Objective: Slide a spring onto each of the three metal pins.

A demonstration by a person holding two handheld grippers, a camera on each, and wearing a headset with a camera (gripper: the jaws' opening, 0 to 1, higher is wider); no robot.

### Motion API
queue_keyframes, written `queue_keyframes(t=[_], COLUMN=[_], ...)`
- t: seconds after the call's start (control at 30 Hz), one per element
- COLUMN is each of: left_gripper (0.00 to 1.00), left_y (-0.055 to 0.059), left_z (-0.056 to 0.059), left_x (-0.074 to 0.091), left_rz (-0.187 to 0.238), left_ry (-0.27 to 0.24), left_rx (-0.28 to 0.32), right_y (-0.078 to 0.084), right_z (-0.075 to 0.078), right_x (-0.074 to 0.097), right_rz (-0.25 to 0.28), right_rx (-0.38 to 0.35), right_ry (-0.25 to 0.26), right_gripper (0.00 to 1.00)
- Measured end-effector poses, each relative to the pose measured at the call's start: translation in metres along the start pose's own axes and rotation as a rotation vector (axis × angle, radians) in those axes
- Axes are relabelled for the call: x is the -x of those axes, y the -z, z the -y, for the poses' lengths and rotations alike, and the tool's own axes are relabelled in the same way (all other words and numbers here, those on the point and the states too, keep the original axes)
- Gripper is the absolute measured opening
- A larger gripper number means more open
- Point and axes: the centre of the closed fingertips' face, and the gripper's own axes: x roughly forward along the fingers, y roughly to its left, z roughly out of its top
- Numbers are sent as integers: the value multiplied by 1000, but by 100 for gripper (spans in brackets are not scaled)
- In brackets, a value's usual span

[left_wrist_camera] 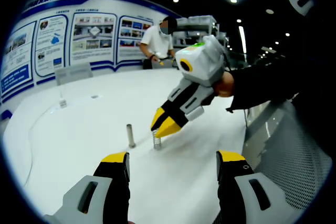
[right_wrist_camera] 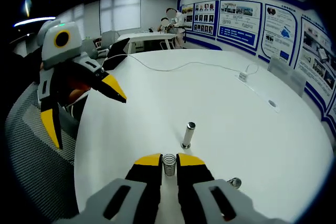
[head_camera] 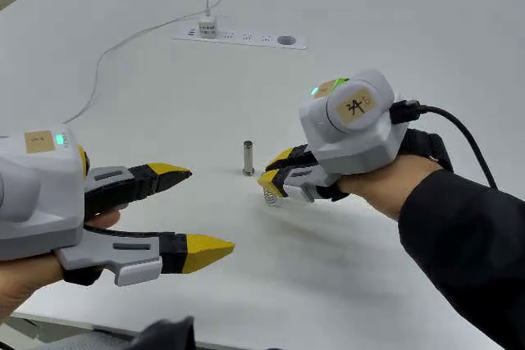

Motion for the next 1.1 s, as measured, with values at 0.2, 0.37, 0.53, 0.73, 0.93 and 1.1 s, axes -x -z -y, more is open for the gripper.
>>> queue_keyframes(t=[0.2,0.37,0.53,0.73,0.93,1.1], left_gripper=[68,68,68,68,68,68], left_y=[-1,-1,-2,-3,-4,-5], left_z=[0,0,0,0,-1,-1], left_x=[0,0,0,1,2,2], left_rz=[2,4,8,14,21,24], left_ry=[-1,-1,-3,-4,-5,-4], left_rx=[-1,-2,-2,-4,-3,-2], right_y=[-3,-18,-43,-67,-82,-82], right_z=[3,8,13,20,23,24], right_x=[5,15,26,30,24,14], right_rz=[3,24,68,97,106,96], right_rx=[-5,-17,-16,1,18,16], right_ry=[8,12,18,27,26,16], right_gripper=[12,12,12,12,12,12])
